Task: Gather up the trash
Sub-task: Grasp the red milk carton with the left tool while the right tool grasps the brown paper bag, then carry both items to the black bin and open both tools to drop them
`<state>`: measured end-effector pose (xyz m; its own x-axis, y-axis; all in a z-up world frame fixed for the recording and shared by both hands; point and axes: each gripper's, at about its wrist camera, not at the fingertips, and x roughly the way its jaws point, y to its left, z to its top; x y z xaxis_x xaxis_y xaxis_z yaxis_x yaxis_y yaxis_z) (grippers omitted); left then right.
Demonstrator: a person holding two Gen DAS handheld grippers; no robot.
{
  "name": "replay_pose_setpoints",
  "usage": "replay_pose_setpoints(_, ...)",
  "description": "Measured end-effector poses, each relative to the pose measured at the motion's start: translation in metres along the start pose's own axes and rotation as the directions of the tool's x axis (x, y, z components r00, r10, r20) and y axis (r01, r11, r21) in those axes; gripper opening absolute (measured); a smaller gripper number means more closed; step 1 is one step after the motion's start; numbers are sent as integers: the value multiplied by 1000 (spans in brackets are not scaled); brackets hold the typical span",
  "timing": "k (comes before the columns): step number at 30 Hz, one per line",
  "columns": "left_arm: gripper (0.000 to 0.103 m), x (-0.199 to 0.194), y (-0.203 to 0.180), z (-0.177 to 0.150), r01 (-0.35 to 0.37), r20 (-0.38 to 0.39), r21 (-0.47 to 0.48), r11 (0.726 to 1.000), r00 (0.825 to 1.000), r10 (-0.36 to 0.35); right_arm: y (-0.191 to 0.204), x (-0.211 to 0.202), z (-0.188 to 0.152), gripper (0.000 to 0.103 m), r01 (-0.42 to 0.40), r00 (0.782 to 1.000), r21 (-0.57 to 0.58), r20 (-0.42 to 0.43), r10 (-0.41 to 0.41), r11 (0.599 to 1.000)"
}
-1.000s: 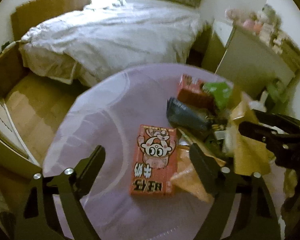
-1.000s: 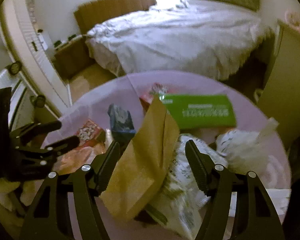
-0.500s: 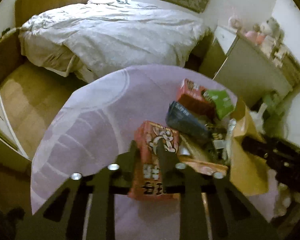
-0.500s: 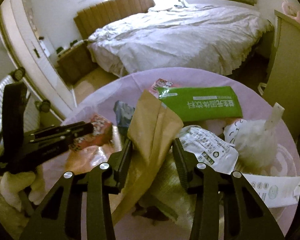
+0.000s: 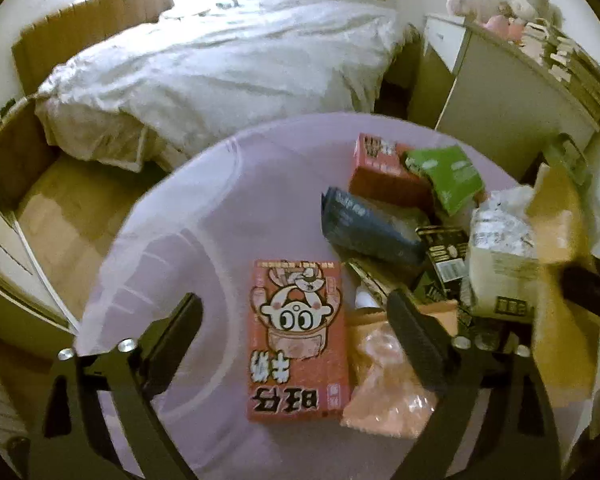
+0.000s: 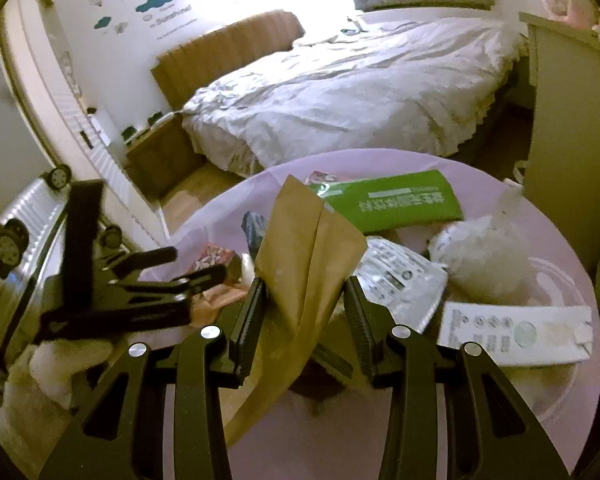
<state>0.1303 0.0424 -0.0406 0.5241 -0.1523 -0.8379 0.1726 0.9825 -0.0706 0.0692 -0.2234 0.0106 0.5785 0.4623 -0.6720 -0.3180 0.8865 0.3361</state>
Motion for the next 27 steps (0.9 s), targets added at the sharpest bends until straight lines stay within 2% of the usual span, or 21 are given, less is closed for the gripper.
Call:
replay_pose_setpoints(1, 68, 6, 1, 0, -10, -20, -1, 1000, 1000, 10, 0, -1, -2, 41, 1, 1000, 0, 2, -1, 1000)
replay_pose_setpoints(3, 52, 17, 8, -4, -24, -42, -19, 1000, 999, 24, 0, -4, -5, 41, 5, 1000, -1, 1, -5, 1000)
replay_pose_setpoints(6, 50, 7, 20, -7, 12, -18, -77, 997, 1000, -13, -4, -5, -10, 41, 7, 1000, -3, -3, -7, 1000)
replay_pose_setpoints(8, 50, -8, 29, -8, 43, 27, -121, 992, 999, -40, -5, -4, -14, 41, 0, 1000, -2, -5, 0, 1000)
replay_pose_setpoints(11, 50, -44, 24, -7, 68, 122, -118, 991, 991, -54, -8, -6, -18, 41, -24, 1000, 3, -4, 24, 1000)
replay_pose_setpoints(13, 50, -72, 13, -2, 111, 178, -101, 989, 980, -91, -12, -13, -18, 41, -54, 998, 18, 18, 54, 998)
replay_pose_setpoints(17, 50, -113, -42, 15, 193, 242, 12, 981, 952, -190, -32, -54, -11, 41, -74, 990, 54, 125, 66, 996)
replay_pose_setpoints(20, 50, -121, -100, 29, 296, 222, 97, 950, 924, -311, -67, -88, -10, 41, -45, 983, 117, 183, 23, 992)
replay_pose_setpoints(23, 50, -110, -174, 36, 382, 154, 193, 904, 898, -412, -120, -122, -18, 41, 28, 973, 211, 220, -75, 977)
replay_pose_setpoints(25, 50, -92, -227, 39, 439, 87, 249, 864, 878, -471, -159, -135, -28, 41, 86, 967, 281, 206, -148, 956)
replay_pose_setpoints(27, 50, -71, -274, 38, 489, 12, 287, 824, 858, -513, -207, -146, -44, 41, 160, 958, 362, 168, -233, 918)
